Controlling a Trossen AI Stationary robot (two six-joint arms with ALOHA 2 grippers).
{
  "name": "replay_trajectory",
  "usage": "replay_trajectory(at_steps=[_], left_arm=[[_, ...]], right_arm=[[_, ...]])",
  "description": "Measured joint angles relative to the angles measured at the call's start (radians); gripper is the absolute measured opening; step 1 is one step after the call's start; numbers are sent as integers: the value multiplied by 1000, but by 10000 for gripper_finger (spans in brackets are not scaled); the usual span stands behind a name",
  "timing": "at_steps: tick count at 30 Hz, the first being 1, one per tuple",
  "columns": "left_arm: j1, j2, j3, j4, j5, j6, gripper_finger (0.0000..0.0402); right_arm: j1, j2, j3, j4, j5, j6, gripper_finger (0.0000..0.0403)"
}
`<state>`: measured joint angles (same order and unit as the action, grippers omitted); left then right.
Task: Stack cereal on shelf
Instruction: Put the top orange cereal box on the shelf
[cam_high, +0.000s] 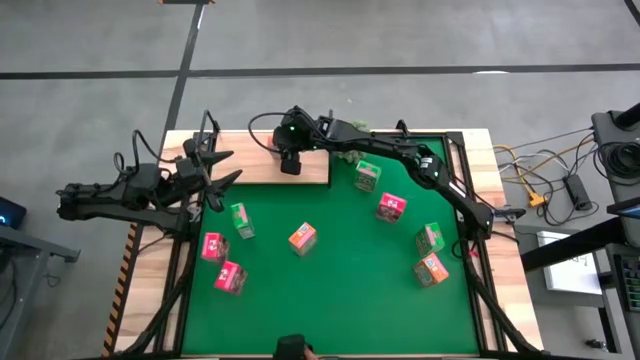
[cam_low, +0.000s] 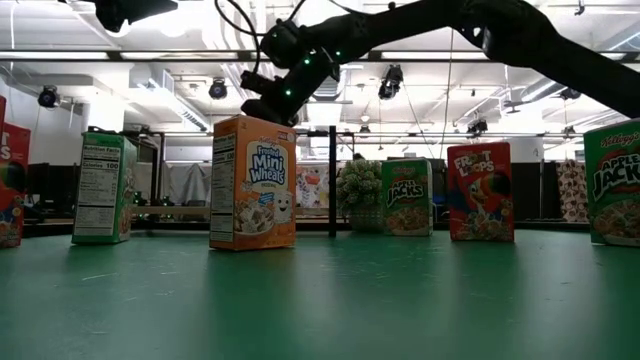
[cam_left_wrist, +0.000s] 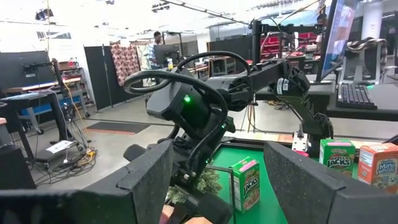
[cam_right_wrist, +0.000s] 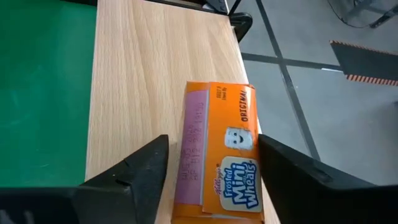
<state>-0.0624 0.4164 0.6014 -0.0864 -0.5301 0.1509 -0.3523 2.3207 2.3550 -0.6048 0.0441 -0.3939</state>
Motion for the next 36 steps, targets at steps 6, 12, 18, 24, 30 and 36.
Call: replay_trajectory(at_steps=[6,12,18,24,30,36], left_arm=[[0,0,0,-3,0,0,236],[0,5,-2,-4,0,-4,236],[0,39,-2,-17,0,-40,236],[0,110,-2,-18,0,-85,236],[0,199,21,-13,10,-149,236],[0,284,58,-14,52,-186,236]], right_arm=[[0,-7,-2,0,0,-14,258],[6,-79,-2,-24,1,-19,253],[38,-182,-2,-176,0,-26,210],[99,-280,-14,-377,1,-35,121],[177,-398,-183,-422,1,-9,38],[240,-598,-566,-187,5,39,10]])
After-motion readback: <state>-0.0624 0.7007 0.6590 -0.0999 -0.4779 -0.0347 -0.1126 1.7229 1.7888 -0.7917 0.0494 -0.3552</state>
